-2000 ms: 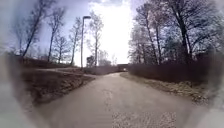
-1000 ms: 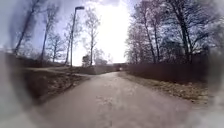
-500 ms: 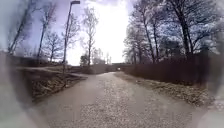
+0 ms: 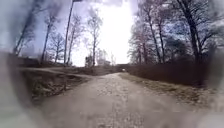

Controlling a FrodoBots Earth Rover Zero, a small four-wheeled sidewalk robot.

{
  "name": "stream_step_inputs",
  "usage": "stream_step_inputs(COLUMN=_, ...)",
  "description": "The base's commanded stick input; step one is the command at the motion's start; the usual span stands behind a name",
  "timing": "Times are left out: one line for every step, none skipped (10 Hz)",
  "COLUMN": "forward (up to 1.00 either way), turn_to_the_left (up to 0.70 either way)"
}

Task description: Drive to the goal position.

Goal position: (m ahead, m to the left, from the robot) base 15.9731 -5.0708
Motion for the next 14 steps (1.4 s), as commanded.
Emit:
stream_step_inputs(forward=1.00, turn_to_the_left=0.27)
stream_step_inputs(forward=1.00, turn_to_the_left=0.27)
stream_step_inputs(forward=1.00, turn_to_the_left=0.27)
stream_step_inputs(forward=1.00, turn_to_the_left=0.27)
stream_step_inputs(forward=1.00, turn_to_the_left=0.27)
stream_step_inputs(forward=1.00, turn_to_the_left=0.06)
stream_step_inputs(forward=1.00, turn_to_the_left=0.00)
stream_step_inputs(forward=1.00, turn_to_the_left=0.00)
stream_step_inputs(forward=1.00, turn_to_the_left=0.00)
stream_step_inputs(forward=1.00, turn_to_the_left=0.00)
stream_step_inputs(forward=1.00, turn_to_the_left=0.00)
stream_step_inputs(forward=1.00, turn_to_the_left=0.00)
stream_step_inputs(forward=1.00, turn_to_the_left=0.00)
stream_step_inputs(forward=1.00, turn_to_the_left=0.00)
